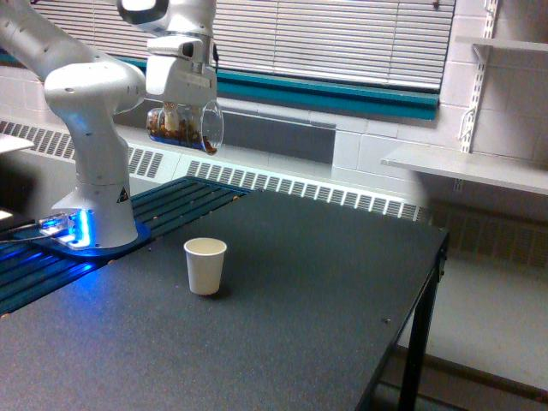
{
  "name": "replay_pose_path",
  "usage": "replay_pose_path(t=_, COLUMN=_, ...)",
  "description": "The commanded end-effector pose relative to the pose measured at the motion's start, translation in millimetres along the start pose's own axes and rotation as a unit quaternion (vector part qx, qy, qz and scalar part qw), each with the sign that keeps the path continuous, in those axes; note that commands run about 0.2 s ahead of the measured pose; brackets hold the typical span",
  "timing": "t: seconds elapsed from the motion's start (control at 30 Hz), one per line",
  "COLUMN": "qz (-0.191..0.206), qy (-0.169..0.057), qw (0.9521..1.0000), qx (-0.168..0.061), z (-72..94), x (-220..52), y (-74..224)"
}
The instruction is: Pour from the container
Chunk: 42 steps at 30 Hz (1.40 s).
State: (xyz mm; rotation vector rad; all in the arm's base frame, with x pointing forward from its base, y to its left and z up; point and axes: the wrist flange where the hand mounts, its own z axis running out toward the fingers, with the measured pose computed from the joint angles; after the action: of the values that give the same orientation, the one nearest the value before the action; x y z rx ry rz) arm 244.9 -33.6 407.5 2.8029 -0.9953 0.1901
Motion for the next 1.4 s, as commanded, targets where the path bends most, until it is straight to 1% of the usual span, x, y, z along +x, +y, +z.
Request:
replay_pose_path(t=0.03, qz=0.004, qy=-0.012, qw=0.9998, qx=-0.015, z=13.6, x=-8.0, y=2.3)
replay_pose_path(t=0.67, qz=-0.001, qy=-0.025, qw=0.999, qx=-0.037, z=23.2, x=-5.3, y=12.4)
replay_pose_path(t=1.07, qz=-0.009, qy=-0.026, qw=0.9984, qx=-0.049, z=31.4, x=-4.9, y=8.0)
replay_pose_path(t=1.4, qz=-0.011, qy=-0.031, qw=0.998, qx=-0.053, z=35.2, x=-7.1, y=3.0)
